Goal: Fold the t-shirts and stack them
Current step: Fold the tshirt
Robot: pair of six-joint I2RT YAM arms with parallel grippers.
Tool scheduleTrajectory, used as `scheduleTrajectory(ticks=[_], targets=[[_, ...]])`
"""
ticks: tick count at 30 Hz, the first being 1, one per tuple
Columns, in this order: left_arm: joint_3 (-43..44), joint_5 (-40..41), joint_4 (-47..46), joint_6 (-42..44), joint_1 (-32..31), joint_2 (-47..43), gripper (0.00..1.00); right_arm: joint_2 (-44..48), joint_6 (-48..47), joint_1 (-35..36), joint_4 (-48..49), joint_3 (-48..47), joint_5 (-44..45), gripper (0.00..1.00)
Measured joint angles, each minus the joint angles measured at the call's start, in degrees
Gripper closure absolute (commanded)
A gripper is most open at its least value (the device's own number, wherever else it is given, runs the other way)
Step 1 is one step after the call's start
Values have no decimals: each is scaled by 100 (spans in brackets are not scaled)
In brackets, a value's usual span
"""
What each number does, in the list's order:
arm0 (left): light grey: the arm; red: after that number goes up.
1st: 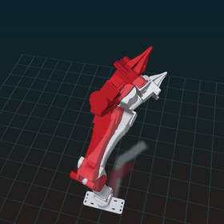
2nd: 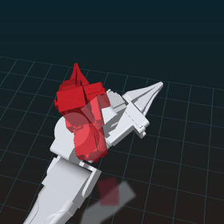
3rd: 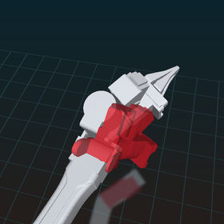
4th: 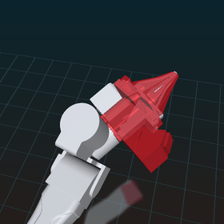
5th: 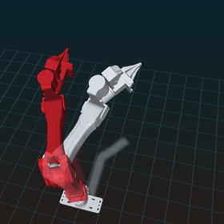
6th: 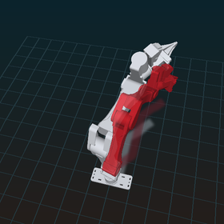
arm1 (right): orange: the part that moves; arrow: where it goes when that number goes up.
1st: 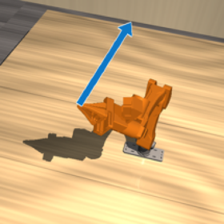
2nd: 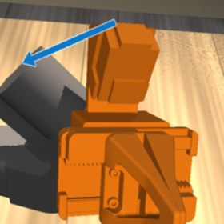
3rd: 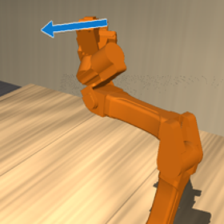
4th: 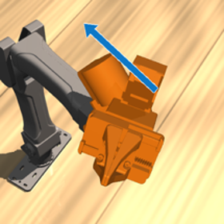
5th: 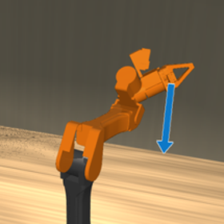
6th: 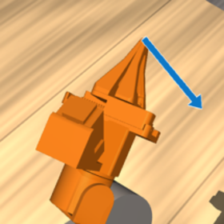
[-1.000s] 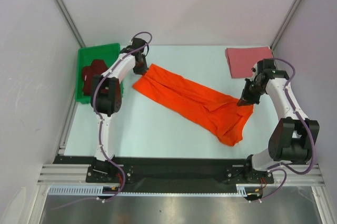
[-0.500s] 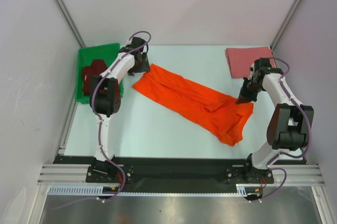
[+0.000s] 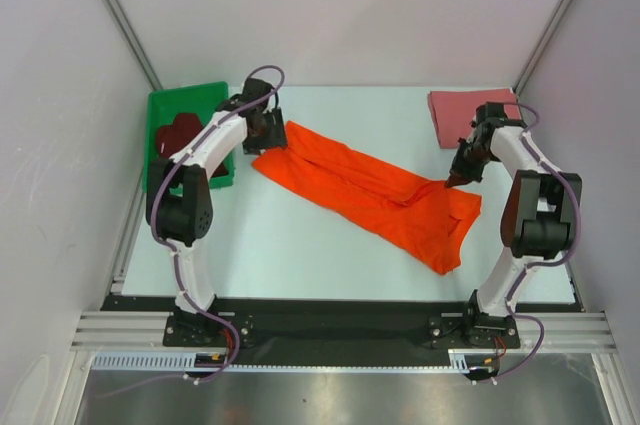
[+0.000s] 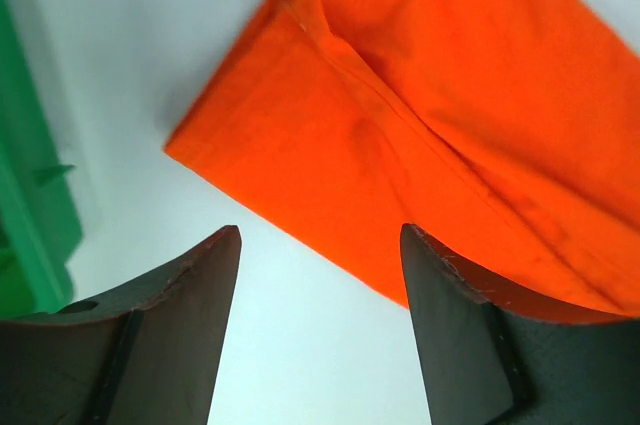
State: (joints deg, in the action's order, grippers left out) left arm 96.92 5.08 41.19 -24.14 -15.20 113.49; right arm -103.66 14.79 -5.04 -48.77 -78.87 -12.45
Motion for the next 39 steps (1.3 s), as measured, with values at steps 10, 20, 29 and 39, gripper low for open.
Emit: scheduleTrajectory(ticks=[10, 20, 29, 39], targets=[[-157, -278, -24, 2, -177, 9, 30, -247, 15, 267, 61, -444, 7, 98], [-157, -326, -39, 2, -166, 9, 30, -538, -79, 426, -177, -623, 570, 46], [-476, -341, -70, 9, -166, -15, 29, 629, -120, 2059, -660, -658, 1574, 27], [-516, -380, -9, 20, -166, -114, 29, 411, 640, 1956, 120, 258, 293, 30]])
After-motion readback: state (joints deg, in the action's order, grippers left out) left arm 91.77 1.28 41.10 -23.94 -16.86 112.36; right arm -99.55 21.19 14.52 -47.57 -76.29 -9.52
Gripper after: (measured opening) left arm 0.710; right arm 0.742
